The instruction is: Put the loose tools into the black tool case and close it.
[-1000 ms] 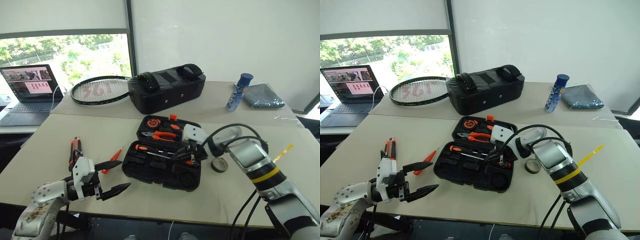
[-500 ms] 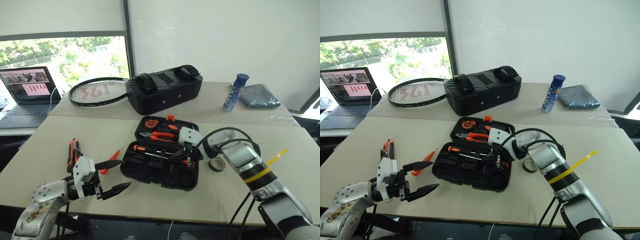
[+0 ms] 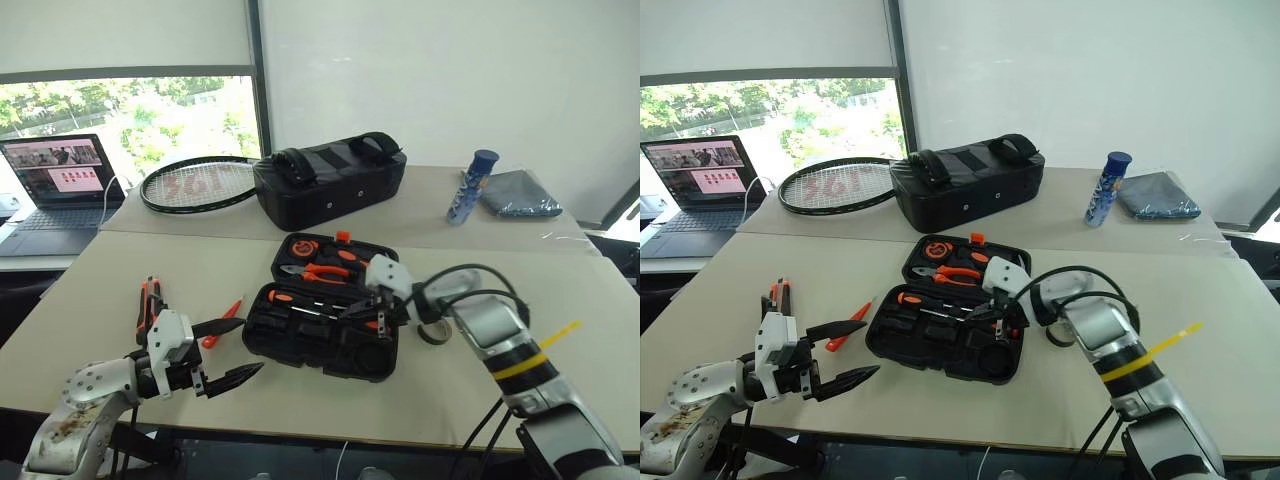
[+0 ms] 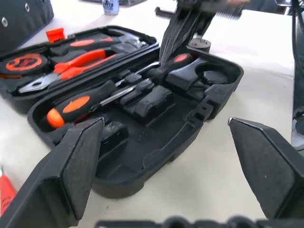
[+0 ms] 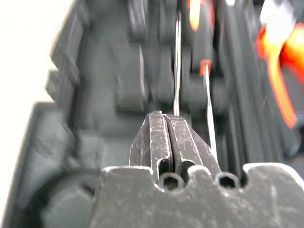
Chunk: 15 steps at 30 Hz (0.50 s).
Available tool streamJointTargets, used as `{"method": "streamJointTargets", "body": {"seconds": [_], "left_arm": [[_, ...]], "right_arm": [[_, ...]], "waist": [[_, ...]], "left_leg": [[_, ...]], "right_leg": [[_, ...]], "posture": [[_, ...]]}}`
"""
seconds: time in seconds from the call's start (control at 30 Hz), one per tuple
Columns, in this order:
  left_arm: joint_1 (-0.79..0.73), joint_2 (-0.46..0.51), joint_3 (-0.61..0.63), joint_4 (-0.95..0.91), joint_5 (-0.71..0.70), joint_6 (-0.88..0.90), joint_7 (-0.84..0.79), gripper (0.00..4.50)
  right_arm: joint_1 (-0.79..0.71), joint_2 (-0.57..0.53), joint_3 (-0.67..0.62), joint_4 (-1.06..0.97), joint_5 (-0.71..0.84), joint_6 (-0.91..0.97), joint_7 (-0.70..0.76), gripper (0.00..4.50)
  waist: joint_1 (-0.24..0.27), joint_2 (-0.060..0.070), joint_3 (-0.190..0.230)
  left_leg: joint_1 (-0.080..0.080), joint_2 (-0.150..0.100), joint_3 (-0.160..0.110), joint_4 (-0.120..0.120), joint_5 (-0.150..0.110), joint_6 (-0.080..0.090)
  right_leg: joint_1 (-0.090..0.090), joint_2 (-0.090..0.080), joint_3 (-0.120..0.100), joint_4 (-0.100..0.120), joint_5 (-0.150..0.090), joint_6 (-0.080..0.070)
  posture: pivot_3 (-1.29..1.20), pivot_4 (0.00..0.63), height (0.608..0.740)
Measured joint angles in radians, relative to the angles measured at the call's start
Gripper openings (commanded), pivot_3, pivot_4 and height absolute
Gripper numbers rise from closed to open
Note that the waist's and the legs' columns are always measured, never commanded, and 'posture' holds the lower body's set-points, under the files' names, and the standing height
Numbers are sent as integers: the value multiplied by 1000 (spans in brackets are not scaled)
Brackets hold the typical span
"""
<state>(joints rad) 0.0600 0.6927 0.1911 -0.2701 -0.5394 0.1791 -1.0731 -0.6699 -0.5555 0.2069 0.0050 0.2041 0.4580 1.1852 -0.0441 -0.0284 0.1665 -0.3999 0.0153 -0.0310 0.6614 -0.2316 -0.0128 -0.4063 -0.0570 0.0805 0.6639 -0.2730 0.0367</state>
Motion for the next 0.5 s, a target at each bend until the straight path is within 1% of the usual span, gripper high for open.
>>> {"method": "streamJointTargets", "body": {"seconds": [0.07, 0.13, 0.23, 0.3, 0.37, 0.4, 0.43, 0.5], "left_arm": [[17, 4, 24, 0, -4, -2, -1, 4500], [49, 9, 62, 13, -9, -3, -2, 4500], [69, 10, 95, 19, -15, -2, -4, 4500], [105, 16, 154, 28, -21, -2, -5, 4500], [130, 22, 203, 45, -25, -1, 0, 4500], [145, 24, 228, 49, -33, 1, 3, 4500], [177, 24, 270, 55, -43, 4, 7, 4500], [220, 24, 327, 86, -50, 20, 24, 4500]], "right_arm": [[65, -29, -107, -83, 71, -23, 2, 66], [178, -35, -257, -163, 182, -38, -6, 66], [309, -17, -388, -229, 291, -44, -27, 66], [473, -9, -481, -289, 341, -86, -35, 66], [593, -4, -534, -300, 360, -132, -22, 66], [647, -2, -554, -304, 366, -169, -3, 592], [722, 8, -576, -308, 363, -244, 23, 718], [787, 34, -587, -306, 347, -335, 41, 1419]], "waist": [[2, 0, 0], [6, 0, 0], [7, 0, 0], [9, 0, 0], [7, 0, 0], [5, 0, 0], [3, 0, 0], [-7, 0, 0]], "left_leg": [[0, 0, -1, 0, 0, 0], [0, 0, -3, -1, 0, 0], [-1, 0, -3, -1, 0, 0], [0, 0, 0, -1, 0, 0], [0, 0, 2, -1, 0, 0], [1, 0, 3, -1, 0, 0], [1, 0, 4, -1, 0, 0], [4, 1, 5, -1, 0, 0]], "right_leg": [[1, -1, -2, -1, 0, 0], [3, -2, -6, -3, 0, 0], [4, -2, -7, -3, 0, 0], [5, -2, -9, -3, 0, 0], [4, -2, -8, -3, 0, 0], [5, -2, -8, -3, 0, 0], [5, -2, -9, -4, -1, 0], [5, -1, -7, -2, 0, 0]], "posture": [[0, 150, 740], [0, 150, 740], [0, 150, 740], [0, 150, 740], [0, 150, 740], [0, 150, 740], [0, 150, 740], [0, 150, 740]]}}
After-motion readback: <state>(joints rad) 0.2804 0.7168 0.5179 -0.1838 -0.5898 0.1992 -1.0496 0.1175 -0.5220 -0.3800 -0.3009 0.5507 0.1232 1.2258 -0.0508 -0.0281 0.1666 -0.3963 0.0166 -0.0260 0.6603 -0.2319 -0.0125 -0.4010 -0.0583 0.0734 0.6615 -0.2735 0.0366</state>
